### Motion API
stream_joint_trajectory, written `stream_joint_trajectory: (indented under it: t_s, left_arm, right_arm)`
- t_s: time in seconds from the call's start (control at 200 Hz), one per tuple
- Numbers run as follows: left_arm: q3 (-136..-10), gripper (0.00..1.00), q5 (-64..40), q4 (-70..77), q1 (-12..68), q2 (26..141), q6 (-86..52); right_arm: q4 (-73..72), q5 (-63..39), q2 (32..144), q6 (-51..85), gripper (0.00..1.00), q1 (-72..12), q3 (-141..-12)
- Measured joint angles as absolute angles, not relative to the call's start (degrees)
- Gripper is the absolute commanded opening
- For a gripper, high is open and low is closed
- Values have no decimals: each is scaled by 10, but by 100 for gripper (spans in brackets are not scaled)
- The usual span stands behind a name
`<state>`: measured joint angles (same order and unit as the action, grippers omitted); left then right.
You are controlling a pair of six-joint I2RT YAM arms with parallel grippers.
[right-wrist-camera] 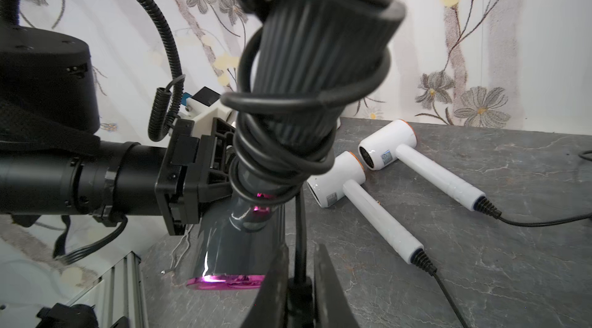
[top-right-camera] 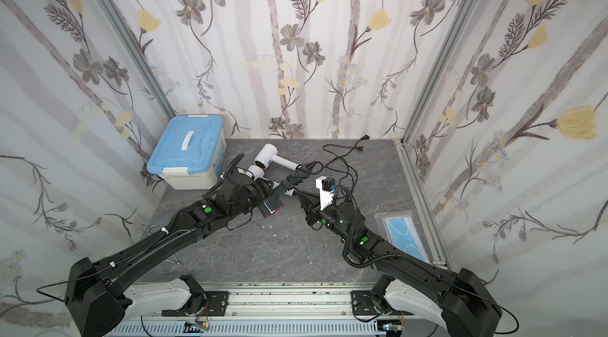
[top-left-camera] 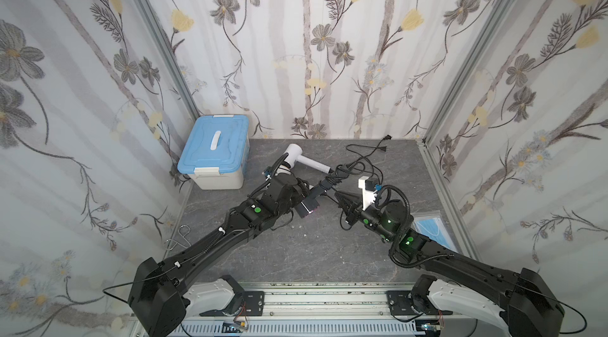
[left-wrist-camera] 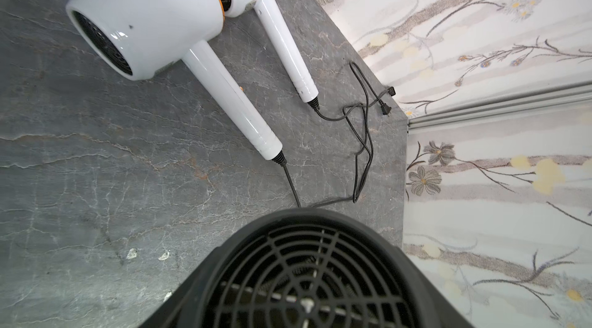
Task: Wrap the cord around the hair dryer
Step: Wrap the power cord around the hair dryer, then place the hair dryer at the center of the board.
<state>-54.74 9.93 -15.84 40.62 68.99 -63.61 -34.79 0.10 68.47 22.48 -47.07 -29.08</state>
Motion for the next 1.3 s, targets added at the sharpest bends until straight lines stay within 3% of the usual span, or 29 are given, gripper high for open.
stream_joint_trajectory:
  t_s: [0.225, 0.45, 0.615, 0.849, 1.299]
  left_arm:
    - [-552, 0, 136, -195, 407, 694, -649]
    - [-594, 0, 223, -262, 406, 701, -626]
    - [-640, 0, 278, -333, 405, 726, -563]
    - [-665, 0, 264, -401, 394, 766, -473]
    - [-644, 0, 175, -427, 368, 854, -351]
  right_arm:
    - [-293, 112, 723, 163, 0, -535, -339]
    - [-108, 161, 798, 136, 0, -555, -496]
    - [36, 121, 861, 139, 0, -553, -598]
    - [156, 36, 920, 191, 0, -547, -663]
    - [189, -55, 1006, 330, 0, -539, -649]
